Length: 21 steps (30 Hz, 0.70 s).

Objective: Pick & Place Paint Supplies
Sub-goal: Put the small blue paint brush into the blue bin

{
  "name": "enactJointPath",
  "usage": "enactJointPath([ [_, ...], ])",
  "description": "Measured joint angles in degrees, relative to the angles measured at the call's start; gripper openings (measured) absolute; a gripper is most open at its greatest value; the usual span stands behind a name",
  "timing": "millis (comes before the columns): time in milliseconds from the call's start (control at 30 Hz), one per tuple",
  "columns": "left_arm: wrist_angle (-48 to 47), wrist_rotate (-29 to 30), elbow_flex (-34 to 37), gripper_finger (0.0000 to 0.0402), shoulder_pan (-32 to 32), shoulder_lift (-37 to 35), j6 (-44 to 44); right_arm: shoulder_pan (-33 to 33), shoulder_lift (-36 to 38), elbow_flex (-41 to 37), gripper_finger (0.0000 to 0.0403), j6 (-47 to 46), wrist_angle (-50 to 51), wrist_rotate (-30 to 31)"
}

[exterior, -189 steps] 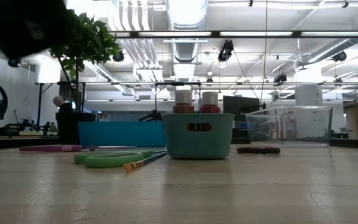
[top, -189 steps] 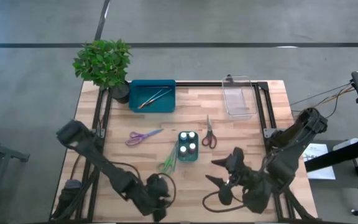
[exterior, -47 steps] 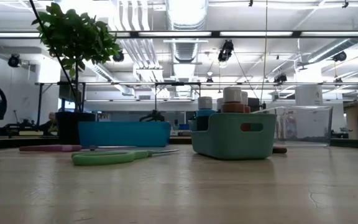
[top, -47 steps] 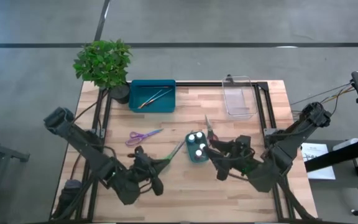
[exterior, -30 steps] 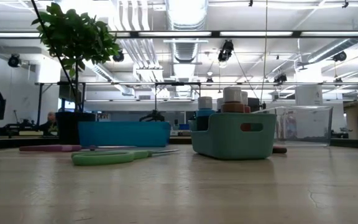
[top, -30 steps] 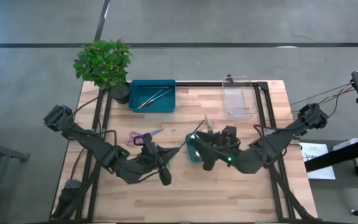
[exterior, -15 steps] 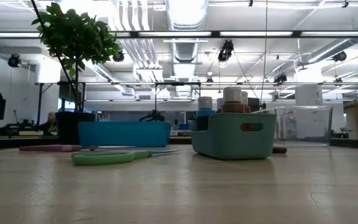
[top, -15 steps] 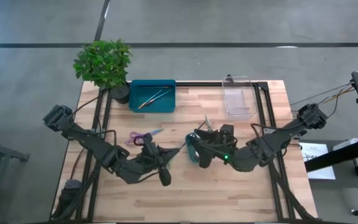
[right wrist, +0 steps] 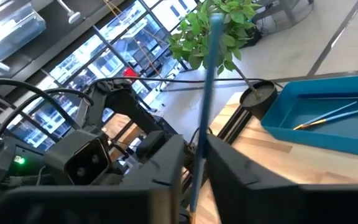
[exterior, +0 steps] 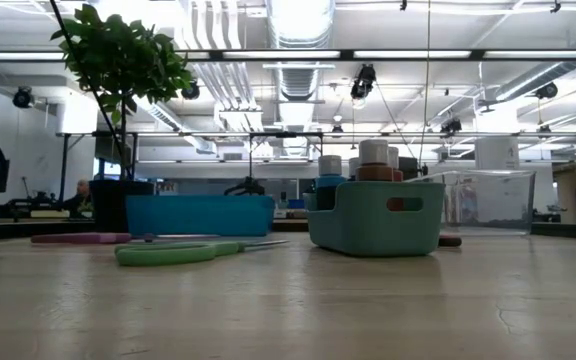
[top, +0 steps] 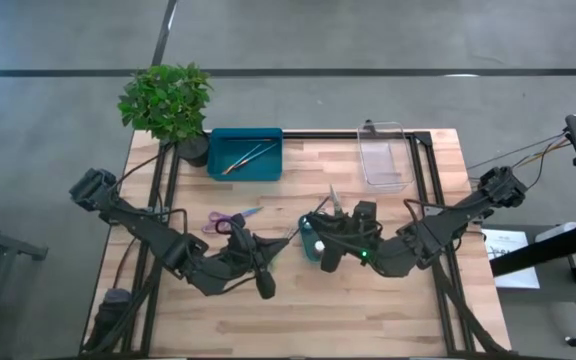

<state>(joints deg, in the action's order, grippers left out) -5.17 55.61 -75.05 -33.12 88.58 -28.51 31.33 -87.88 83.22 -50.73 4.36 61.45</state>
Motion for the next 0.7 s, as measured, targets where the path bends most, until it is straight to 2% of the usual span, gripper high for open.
enactJointPath([
  [67, 0.0, 0.0, 0.0, 0.0, 0.0, 0.0, 0.0, 0.0, 0.0, 0.0, 0.0023, 0.4, 0.0, 0.0],
  [100, 0.0, 0.0, 0.0, 0.0, 0.0, 0.0, 0.0, 0.0, 0.0, 0.0, 0.0018, 0.5, 0.0, 0.0],
  [500, -0.1, 0.0, 0.0, 0.0001, 0.0, 0.0, -1.3, 0.0, 0.1, 0.0, 0.001, 0.5, -0.2, 0.0],
  [700, -2.8, -0.2, 0.1, 0.0046, -0.6, 0.0, -4.5, -0.1, 0.5, 0.0, 0.0009, 1.1, -0.4, 0.3],
])
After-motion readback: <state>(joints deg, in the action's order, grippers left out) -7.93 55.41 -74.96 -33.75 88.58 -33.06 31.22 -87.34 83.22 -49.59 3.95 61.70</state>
